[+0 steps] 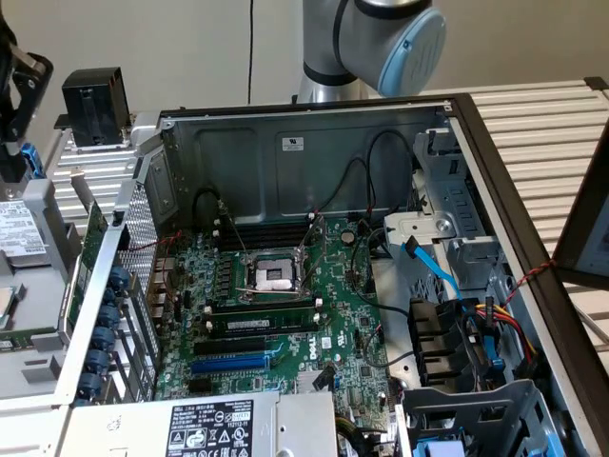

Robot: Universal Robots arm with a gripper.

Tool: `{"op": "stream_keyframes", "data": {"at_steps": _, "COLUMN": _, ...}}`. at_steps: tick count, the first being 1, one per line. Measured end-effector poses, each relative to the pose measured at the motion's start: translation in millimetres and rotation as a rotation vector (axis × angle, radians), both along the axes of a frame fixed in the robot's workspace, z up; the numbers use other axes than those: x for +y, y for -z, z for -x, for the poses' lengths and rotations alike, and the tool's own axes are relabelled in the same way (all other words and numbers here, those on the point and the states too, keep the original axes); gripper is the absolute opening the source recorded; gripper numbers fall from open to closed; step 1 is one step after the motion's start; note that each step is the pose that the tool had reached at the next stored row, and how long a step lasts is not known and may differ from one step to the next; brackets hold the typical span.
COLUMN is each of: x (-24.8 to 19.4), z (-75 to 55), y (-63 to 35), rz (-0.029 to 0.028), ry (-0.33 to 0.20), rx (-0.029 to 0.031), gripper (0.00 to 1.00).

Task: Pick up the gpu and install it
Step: 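Reach for the gpu, then pick up the gpu and move the gpu toward the slot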

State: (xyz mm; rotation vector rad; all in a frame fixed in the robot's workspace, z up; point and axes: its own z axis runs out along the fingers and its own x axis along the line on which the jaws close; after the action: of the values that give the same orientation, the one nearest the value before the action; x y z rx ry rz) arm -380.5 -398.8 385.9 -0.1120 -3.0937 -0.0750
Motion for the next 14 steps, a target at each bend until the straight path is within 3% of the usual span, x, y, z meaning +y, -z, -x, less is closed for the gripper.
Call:
{"op": "stream_keyframes", "data": {"at_steps": 7, "x": 0.0, "z": 24.1, "y": 0.2, "rz": -0.0094, "ry": 0.000, "rx": 0.0010, "gripper": 0.11}}
{"op": "stream_keyframes", "data": {"at_steps": 14, "x": 0.0, "z": 24.9, "y": 0.2, "rz": -0.0095, "ry": 0.000, "rx": 0.0011, "gripper": 0.11}}
